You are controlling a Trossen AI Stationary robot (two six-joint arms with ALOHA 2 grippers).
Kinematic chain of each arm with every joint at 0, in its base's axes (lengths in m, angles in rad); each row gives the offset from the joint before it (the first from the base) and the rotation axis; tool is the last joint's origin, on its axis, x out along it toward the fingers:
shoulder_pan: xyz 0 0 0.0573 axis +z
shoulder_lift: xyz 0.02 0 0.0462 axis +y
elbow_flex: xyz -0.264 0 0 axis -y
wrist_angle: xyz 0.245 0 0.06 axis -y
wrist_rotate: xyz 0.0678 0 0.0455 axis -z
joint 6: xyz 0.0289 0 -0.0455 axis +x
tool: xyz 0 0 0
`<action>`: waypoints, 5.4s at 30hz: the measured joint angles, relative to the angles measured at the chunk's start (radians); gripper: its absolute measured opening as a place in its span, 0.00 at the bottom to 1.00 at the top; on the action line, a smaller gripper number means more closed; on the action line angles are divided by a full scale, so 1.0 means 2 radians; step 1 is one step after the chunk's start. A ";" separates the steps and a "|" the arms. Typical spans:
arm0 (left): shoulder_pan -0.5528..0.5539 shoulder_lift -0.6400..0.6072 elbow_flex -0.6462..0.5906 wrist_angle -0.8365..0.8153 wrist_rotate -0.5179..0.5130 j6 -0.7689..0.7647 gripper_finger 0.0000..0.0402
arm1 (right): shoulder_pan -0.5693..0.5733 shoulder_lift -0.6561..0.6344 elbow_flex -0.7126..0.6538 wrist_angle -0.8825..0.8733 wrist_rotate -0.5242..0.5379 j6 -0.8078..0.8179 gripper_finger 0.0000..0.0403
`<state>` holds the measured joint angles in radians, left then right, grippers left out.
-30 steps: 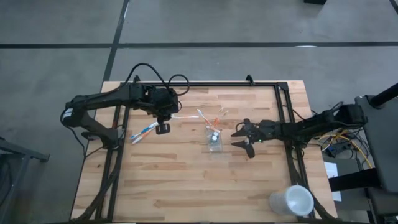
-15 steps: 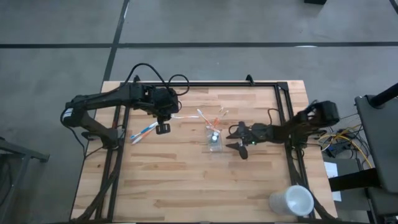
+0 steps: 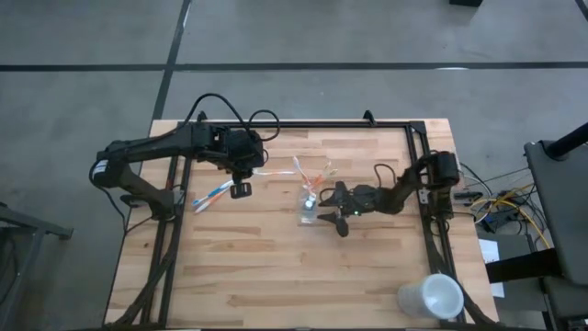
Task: Pick & Place toothbrushing station
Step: Put the orange toothbrush into the transparent
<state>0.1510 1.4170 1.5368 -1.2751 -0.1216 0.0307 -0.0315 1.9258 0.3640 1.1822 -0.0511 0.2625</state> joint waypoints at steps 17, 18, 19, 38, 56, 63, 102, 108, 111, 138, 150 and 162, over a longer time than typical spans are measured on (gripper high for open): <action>0.000 0.000 0.000 -0.073 0.000 -0.007 0.07 | -0.004 0.119 0.158 0.001 -0.002 -0.015 0.53; 0.000 -0.001 0.000 -0.074 -0.001 -0.007 0.07 | -0.004 0.123 0.166 -0.001 -0.003 -0.015 0.53; 0.000 -0.002 0.000 -0.074 -0.002 -0.007 0.07 | -0.004 0.126 0.174 -0.006 -0.004 -0.015 0.53; 0.000 -0.007 0.000 -0.089 -0.046 -0.007 0.07 | 0.006 0.105 0.163 -0.010 -0.110 0.010 0.53; 0.000 -0.008 0.000 -0.084 -0.058 -0.003 0.07 | 0.060 -0.318 -0.037 -0.010 0.025 -0.180 0.53; 0.000 -0.008 0.000 -0.073 -0.059 -0.003 0.07 | 0.060 -0.445 -0.097 -0.013 0.034 -0.199 0.53; 0.000 -0.008 0.006 -0.061 -0.053 0.018 0.07 | 0.059 -0.682 -0.178 -0.010 0.038 -0.404 0.53; 0.000 -0.008 0.006 -0.061 -0.053 0.023 0.07 | 0.059 -0.681 -0.178 -0.011 0.039 -0.408 0.53; 0.000 -0.008 0.006 -0.061 -0.053 0.024 0.07 | 0.059 -0.680 -0.178 -0.013 0.039 -0.406 0.53; 0.000 0.006 0.087 -0.061 -0.015 0.097 0.07 | 0.059 -0.678 -0.178 -0.159 0.027 -0.121 0.53; 0.000 0.061 0.089 -0.092 -0.019 0.159 0.06 | 0.059 -0.676 -0.178 -0.160 0.026 -0.108 0.53; 0.000 0.116 0.091 -0.072 -0.096 0.212 0.07 | 0.059 -0.676 -0.178 -0.190 0.026 -0.105 0.53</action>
<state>0.1505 1.6495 1.7180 -1.4195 -0.3138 0.4549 0.0872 0.5732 0.0090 0.8027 0.0004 0.0534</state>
